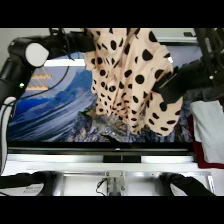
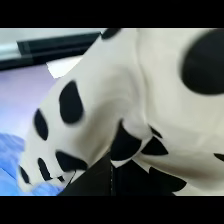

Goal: Fold the shirts.

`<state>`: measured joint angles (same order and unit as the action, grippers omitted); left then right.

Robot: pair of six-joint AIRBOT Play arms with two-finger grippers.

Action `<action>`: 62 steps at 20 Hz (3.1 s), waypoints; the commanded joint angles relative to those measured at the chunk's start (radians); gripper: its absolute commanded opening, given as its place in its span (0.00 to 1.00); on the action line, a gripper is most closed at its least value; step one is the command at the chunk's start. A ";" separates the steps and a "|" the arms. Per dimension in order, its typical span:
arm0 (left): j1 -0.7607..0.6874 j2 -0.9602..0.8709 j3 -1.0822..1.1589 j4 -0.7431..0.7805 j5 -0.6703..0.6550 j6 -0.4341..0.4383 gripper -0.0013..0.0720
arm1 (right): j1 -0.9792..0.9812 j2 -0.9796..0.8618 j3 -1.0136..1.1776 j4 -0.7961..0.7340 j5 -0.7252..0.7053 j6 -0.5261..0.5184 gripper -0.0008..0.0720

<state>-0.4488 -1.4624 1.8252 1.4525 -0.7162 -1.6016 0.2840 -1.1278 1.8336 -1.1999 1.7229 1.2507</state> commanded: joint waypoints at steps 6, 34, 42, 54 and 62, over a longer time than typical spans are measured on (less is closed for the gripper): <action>0.043 0.137 0.004 -0.045 0.171 0.047 0.08 | 0.000 -0.009 -0.002 -0.015 0.049 0.001 0.07; -0.255 0.160 0.002 -0.219 0.082 0.298 1.00 | 0.125 -0.050 0.000 -0.116 -0.047 0.051 0.07; -0.324 0.139 0.000 -0.222 0.148 0.439 0.87 | 0.125 -0.050 0.000 -0.108 -0.047 0.051 0.07; -0.307 0.023 0.000 -0.188 0.334 0.438 0.08 | 0.125 -0.050 0.000 -0.087 -0.045 0.050 0.08; -0.177 0.078 0.000 -0.188 0.368 0.298 0.08 | 0.125 -0.040 0.000 0.010 -0.240 -0.012 0.07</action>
<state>-0.6537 -1.3949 1.8252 1.2545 -0.3733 -1.2552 0.4080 -1.1713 1.8332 -1.2373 1.5620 1.2713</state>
